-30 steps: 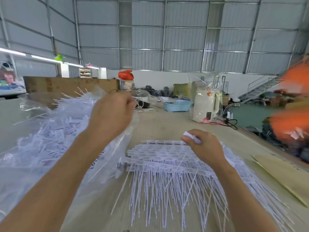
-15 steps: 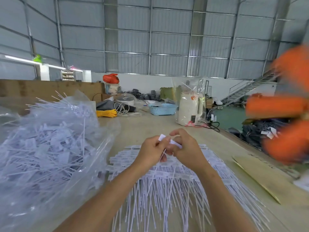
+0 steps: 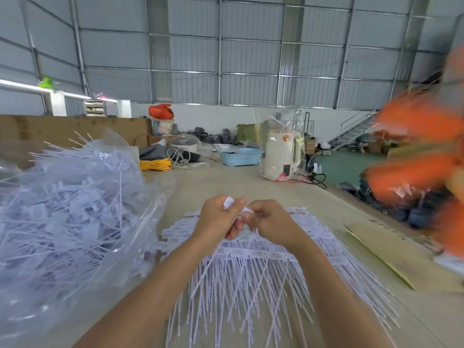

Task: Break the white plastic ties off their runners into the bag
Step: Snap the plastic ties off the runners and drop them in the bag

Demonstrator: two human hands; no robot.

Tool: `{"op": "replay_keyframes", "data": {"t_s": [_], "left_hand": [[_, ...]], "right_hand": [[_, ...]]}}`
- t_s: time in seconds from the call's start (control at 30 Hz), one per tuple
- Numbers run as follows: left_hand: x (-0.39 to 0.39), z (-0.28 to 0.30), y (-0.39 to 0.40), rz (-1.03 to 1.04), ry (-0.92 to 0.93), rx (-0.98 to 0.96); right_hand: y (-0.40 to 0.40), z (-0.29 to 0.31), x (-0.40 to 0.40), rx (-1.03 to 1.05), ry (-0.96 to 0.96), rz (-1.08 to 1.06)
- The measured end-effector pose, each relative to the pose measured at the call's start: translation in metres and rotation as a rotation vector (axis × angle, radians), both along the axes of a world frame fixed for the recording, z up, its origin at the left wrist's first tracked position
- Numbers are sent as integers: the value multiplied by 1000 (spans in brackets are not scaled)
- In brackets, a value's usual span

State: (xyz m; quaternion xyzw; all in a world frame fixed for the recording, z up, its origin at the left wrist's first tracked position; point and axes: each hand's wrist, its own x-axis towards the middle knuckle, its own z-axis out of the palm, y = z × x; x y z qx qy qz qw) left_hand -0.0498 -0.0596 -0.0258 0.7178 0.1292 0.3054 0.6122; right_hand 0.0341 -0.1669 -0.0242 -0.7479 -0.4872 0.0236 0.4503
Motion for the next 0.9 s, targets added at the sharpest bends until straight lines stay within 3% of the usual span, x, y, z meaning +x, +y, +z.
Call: {"op": "replay_keyframes", "data": {"t_s": [0.17, 0.23, 0.3, 0.37, 0.43, 0.5, 0.63, 0.73, 0.9], "left_hand": [[8, -25, 17, 129, 126, 30], [13, -31, 24, 185, 182, 3], [13, -36, 37, 295, 232, 9], [6, -41, 58, 398, 234, -22], [2, -43, 70, 380, 173, -50], [4, -40, 63, 243, 98, -78], [17, -31, 29, -28, 102, -182], [17, -28, 23, -165, 84, -198], [10, -34, 23, -79, -28, 1]], "right_hand": [[19, -19, -8, -264, -325, -234], [22, -18, -16, -352, -563, -301], [21, -11, -22, -257, -654, -304], [15, 1, -24, 38, -463, -252], [6, 15, -20, 346, -82, -67], [-2, 18, -18, 352, 91, 76], [7, 7, -21, 77, 42, 93], [13, 0, -17, 61, -95, -19], [16, -7, -12, 65, -131, -95]]}}
